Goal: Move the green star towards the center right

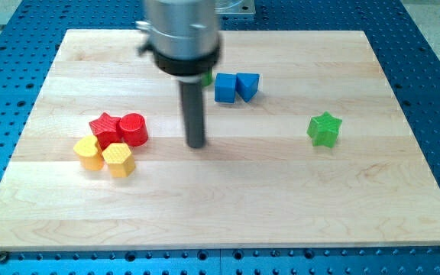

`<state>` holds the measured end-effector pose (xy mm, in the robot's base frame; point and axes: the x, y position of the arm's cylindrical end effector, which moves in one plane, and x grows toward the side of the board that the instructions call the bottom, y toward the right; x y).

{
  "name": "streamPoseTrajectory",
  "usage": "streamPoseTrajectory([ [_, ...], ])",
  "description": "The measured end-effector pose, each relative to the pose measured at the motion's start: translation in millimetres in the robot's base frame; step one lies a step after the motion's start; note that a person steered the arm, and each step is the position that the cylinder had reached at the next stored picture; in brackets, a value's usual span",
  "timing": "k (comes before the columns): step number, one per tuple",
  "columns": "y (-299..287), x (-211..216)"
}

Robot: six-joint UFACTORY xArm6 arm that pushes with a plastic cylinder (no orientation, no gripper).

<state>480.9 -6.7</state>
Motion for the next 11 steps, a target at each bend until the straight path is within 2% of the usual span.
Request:
streamPoseTrajectory([
  [1,59,50],
  [2,99,65],
  [3,143,26],
  [6,157,-39],
  [7,190,-33],
  [9,231,39],
  [10,259,18],
  [11,243,-51],
])
